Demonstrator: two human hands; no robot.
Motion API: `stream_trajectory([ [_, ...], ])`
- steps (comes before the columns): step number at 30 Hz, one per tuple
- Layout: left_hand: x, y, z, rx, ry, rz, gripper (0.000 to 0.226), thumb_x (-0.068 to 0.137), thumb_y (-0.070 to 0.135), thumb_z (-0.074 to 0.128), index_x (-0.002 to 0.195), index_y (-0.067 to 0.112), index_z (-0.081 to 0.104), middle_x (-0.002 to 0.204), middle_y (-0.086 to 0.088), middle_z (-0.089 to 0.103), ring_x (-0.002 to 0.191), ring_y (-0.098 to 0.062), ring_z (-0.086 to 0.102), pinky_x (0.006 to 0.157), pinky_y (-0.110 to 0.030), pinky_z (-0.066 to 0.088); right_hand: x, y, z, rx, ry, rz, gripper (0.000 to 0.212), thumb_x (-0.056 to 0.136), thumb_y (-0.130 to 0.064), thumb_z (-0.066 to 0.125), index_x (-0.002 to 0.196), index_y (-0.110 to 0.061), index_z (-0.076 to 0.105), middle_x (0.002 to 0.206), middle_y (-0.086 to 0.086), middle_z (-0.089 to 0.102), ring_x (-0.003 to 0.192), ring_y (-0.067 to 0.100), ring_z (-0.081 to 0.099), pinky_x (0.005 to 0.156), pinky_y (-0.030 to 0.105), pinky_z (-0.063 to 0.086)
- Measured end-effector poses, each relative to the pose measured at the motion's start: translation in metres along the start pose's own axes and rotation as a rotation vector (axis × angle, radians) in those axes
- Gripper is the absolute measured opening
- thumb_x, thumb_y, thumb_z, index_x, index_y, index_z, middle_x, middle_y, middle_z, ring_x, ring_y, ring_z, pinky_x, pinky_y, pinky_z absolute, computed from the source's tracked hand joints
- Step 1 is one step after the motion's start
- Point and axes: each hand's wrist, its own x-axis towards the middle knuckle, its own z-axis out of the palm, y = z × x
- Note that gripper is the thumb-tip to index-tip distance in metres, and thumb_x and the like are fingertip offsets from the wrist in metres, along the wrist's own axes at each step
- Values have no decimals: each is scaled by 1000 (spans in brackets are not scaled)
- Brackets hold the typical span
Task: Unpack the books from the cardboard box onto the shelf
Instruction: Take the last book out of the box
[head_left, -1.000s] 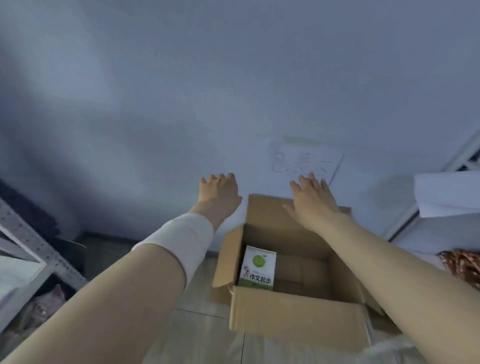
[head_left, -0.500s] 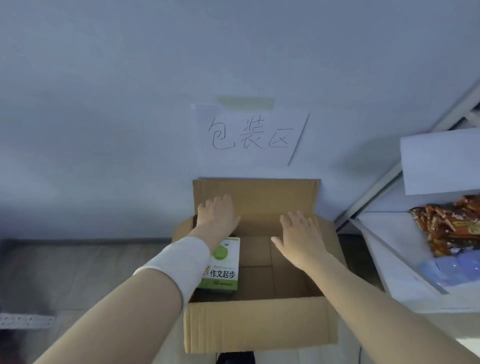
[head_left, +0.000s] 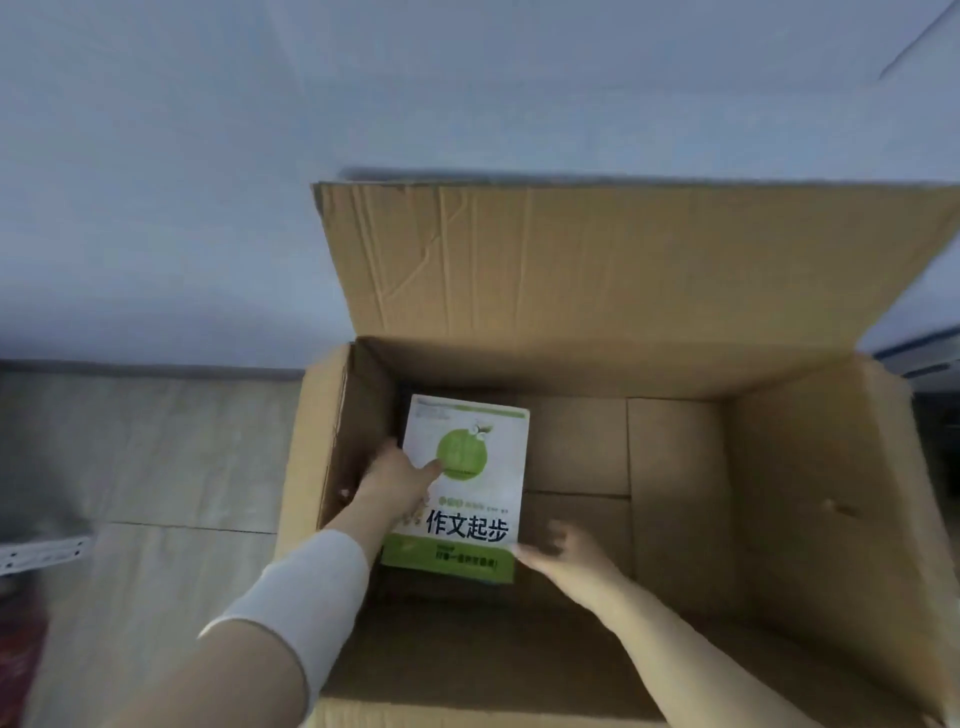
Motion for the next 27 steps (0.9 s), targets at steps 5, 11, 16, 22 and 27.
stream_trajectory([
  [5,74,-16,35,-154,42,-44,62,88,31,63,135,1,39,134,-15,55,118,-32,58,88,-33,48,72,15,36,313,-122,57,57,79,-31,71,128,-8,52,126,4,61,102,14,55,84,22,43],
  [11,96,-30,44,-356,-1,-105,47,87,33,63,125,5,58,121,-14,66,107,-30,64,88,-35,52,96,33,48,573,-86,147,57,72,-20,78,121,-6,55,114,11,64,98,20,56,90,31,42],
  [16,93,-29,41,-419,-56,-163,43,85,32,66,119,7,63,114,-14,69,102,-30,66,89,-37,53,98,37,39,612,-173,115,20,73,-17,76,87,-19,62,102,5,69,94,15,61,83,24,44],
  [22,87,-29,41,-502,-251,-189,44,84,26,69,122,4,61,113,-16,69,94,-27,66,74,-30,52,95,50,13,616,-169,56,54,66,-21,78,115,-14,57,115,5,67,103,15,61,80,22,43],
  [27,87,-34,49,-526,-332,-179,49,79,33,71,120,7,63,111,-14,71,107,-29,65,104,-42,43,102,60,-7,583,-237,-1,87,49,-35,87,125,-12,52,119,4,66,112,19,60,106,39,40],
])
